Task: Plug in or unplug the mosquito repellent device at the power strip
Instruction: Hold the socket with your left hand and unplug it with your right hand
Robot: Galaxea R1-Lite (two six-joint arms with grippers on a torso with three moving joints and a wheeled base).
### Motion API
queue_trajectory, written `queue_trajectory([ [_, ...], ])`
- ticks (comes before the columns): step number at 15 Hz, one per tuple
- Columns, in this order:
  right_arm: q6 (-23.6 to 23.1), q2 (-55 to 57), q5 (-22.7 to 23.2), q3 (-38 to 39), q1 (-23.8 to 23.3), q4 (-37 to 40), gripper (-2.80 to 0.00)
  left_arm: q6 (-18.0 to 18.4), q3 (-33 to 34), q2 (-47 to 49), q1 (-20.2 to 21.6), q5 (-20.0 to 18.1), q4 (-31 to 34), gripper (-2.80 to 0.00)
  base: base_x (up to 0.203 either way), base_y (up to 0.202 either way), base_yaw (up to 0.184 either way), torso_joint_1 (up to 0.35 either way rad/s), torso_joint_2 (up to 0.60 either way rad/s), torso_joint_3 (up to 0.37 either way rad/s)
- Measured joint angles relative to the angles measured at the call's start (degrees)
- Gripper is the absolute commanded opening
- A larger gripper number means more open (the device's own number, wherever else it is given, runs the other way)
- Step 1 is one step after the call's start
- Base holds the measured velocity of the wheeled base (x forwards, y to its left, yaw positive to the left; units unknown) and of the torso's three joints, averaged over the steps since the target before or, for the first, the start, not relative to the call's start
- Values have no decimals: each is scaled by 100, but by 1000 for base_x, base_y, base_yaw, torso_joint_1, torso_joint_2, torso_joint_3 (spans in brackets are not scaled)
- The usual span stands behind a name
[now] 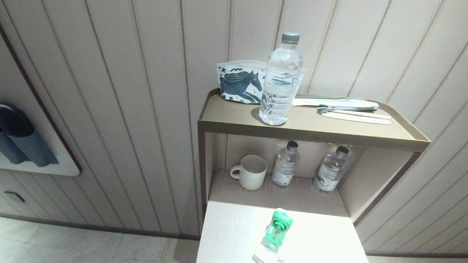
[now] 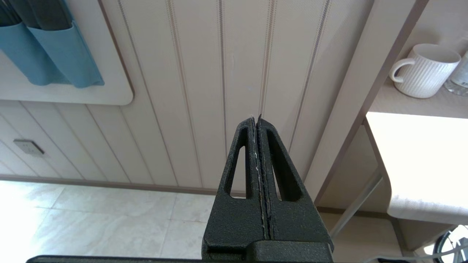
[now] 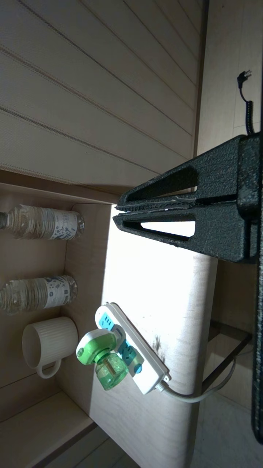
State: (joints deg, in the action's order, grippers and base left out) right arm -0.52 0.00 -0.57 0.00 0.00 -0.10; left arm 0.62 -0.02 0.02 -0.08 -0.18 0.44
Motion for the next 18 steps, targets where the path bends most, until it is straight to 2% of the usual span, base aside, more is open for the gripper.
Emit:
queue_trajectory([
  [18,-138,5,33,0,0,13,-280,-2,2,0,-2,-2,-2,-280,0,0,0,0,0,0],
])
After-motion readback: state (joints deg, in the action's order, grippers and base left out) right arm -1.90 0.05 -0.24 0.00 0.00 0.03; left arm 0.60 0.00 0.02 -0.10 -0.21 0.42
